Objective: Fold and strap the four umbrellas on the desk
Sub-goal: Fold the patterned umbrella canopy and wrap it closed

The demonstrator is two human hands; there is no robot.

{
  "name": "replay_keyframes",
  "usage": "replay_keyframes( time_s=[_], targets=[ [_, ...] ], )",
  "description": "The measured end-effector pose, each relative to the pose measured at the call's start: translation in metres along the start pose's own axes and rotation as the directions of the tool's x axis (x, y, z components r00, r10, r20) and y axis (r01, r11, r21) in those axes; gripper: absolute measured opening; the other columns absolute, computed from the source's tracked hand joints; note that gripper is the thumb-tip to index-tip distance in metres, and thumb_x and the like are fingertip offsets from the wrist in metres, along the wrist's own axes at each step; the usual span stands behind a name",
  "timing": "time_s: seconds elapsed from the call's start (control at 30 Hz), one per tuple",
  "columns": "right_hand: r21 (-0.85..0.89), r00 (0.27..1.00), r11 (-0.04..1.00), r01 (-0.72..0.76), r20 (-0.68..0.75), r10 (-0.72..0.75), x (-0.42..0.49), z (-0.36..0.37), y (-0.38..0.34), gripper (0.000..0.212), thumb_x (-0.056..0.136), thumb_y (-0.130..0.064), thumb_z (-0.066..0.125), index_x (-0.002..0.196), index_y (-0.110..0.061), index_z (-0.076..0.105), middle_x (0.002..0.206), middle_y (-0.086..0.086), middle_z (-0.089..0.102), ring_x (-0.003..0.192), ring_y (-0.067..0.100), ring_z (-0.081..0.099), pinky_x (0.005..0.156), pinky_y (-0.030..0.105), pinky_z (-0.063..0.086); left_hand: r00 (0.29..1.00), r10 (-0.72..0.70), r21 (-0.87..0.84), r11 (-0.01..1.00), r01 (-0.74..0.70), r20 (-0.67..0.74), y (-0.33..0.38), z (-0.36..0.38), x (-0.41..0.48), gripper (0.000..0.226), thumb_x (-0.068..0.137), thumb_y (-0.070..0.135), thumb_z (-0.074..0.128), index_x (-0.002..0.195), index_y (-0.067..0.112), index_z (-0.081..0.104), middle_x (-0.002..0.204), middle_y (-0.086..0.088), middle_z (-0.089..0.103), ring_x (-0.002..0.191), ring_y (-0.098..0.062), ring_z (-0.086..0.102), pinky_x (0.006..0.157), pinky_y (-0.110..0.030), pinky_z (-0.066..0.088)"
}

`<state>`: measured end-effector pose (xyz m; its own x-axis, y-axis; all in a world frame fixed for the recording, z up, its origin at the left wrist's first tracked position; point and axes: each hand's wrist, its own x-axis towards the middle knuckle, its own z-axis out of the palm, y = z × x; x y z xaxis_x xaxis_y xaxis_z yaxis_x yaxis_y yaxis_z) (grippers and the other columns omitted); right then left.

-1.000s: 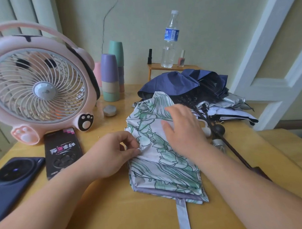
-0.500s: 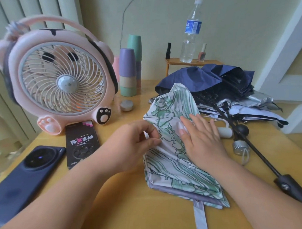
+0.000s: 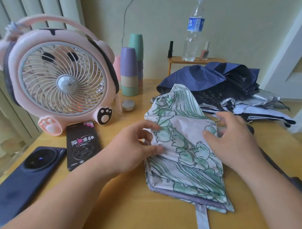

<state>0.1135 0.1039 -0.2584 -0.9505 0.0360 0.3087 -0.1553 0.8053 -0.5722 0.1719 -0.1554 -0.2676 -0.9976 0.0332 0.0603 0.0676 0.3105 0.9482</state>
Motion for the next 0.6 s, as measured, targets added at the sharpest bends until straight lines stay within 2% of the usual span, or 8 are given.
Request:
replay_keyframes(
  time_s=[0.07, 0.1, 0.2, 0.27, 0.33, 0.4, 0.5, 0.6],
  targets=[
    [0.057, 0.995, 0.995, -0.082, 0.067, 0.078, 0.005, -0.005, 0.005, 0.051, 0.087, -0.041, 0.073, 0.133, -0.030, 0.053, 0.101, -0.007, 0.061, 0.088, 0.010, 0.059, 0.070, 0.031, 0.045, 1.000, -0.009, -0.004, 1.000, 0.009, -0.030, 0.000, 0.002, 0.000, 0.030, 0.074, 0.022, 0.091, 0.098, 0.027, 0.074, 0.081, 0.009, 0.059, 0.058, -0.010, 0.051, 0.051, -0.015, 0.039],
    [0.050, 0.994, 0.995, -0.081, 0.075, 0.077, 0.006, -0.004, 0.006, 0.049, 0.087, -0.040, 0.074, 0.131, -0.030, 0.055, 0.096, -0.008, 0.060, 0.084, 0.007, 0.058, 0.067, 0.029, 0.043, 0.999, -0.025, -0.027, 0.999, 0.024, -0.048, -0.001, 0.003, 0.000, 0.025, 0.074, 0.024, 0.092, 0.093, 0.025, 0.075, 0.079, 0.008, 0.061, 0.054, -0.010, 0.049, 0.047, -0.014, 0.035],
    [-0.003, 0.999, 0.999, 0.035, 0.012, -0.035, 0.006, 0.002, 0.008, 0.043, 0.085, -0.038, 0.075, 0.125, -0.031, 0.061, 0.098, -0.011, 0.054, 0.082, 0.014, 0.058, 0.074, 0.032, 0.049, 0.989, -0.083, -0.156, 0.986, 0.063, -0.125, -0.002, 0.008, 0.002, 0.025, 0.072, 0.033, 0.091, 0.081, 0.016, 0.074, 0.061, 0.006, 0.060, 0.043, -0.009, 0.040, 0.044, -0.019, 0.029],
    [0.010, 0.998, 0.999, 0.053, 0.020, -0.053, 0.005, 0.008, 0.008, 0.039, 0.086, -0.035, 0.074, 0.123, -0.029, 0.064, 0.100, -0.010, 0.052, 0.084, 0.017, 0.057, 0.077, 0.032, 0.049, 0.978, -0.111, -0.288, 0.956, 0.056, -0.178, 0.000, 0.012, 0.004, 0.026, 0.072, 0.028, 0.089, 0.084, 0.013, 0.071, 0.067, -0.003, 0.063, 0.043, -0.012, 0.039, 0.044, -0.018, 0.030],
    [0.053, 0.999, 0.998, 0.020, 0.036, -0.022, 0.007, 0.011, 0.009, 0.038, 0.088, -0.031, 0.075, 0.124, -0.027, 0.064, 0.101, -0.007, 0.055, 0.087, 0.017, 0.056, 0.078, 0.030, 0.046, 0.968, -0.102, -0.377, 0.926, 0.009, -0.228, 0.003, 0.014, 0.006, 0.024, 0.078, 0.013, 0.084, 0.093, 0.013, 0.067, 0.082, -0.005, 0.069, 0.046, -0.015, 0.044, 0.041, -0.018, 0.034],
    [0.107, 1.000, 0.994, -0.009, 0.021, 0.006, 0.008, 0.012, 0.011, 0.039, 0.087, -0.029, 0.077, 0.124, -0.025, 0.065, 0.100, -0.006, 0.058, 0.086, 0.017, 0.059, 0.080, 0.032, 0.051, 0.969, -0.069, -0.391, 0.920, -0.029, -0.235, 0.007, 0.015, 0.006, 0.029, 0.080, 0.003, 0.081, 0.101, 0.013, 0.064, 0.090, -0.004, 0.070, 0.048, -0.019, 0.046, 0.040, -0.019, 0.035],
    [0.196, 0.999, 0.980, -0.035, -0.020, 0.039, 0.010, 0.010, 0.011, 0.037, 0.086, -0.022, 0.079, 0.120, -0.022, 0.066, 0.097, -0.010, 0.062, 0.084, 0.006, 0.060, 0.082, 0.029, 0.051, 0.984, -0.010, -0.390, 0.919, -0.062, -0.178, 0.009, 0.014, 0.005, 0.033, 0.083, -0.008, 0.075, 0.108, 0.009, 0.062, 0.083, -0.009, 0.064, 0.043, -0.019, 0.039, 0.038, -0.021, 0.032],
    [0.241, 0.998, 0.969, -0.056, -0.017, 0.062, 0.011, 0.009, 0.011, 0.040, 0.085, -0.021, 0.080, 0.122, -0.021, 0.066, 0.100, -0.009, 0.064, 0.090, 0.007, 0.062, 0.088, 0.030, 0.054, 0.992, -0.010, -0.343, 0.939, -0.033, -0.125, 0.007, 0.015, 0.003, 0.035, 0.083, -0.012, 0.073, 0.112, 0.005, 0.060, 0.079, -0.007, 0.058, 0.042, -0.017, 0.035, 0.039, -0.020, 0.029]
  ],
)
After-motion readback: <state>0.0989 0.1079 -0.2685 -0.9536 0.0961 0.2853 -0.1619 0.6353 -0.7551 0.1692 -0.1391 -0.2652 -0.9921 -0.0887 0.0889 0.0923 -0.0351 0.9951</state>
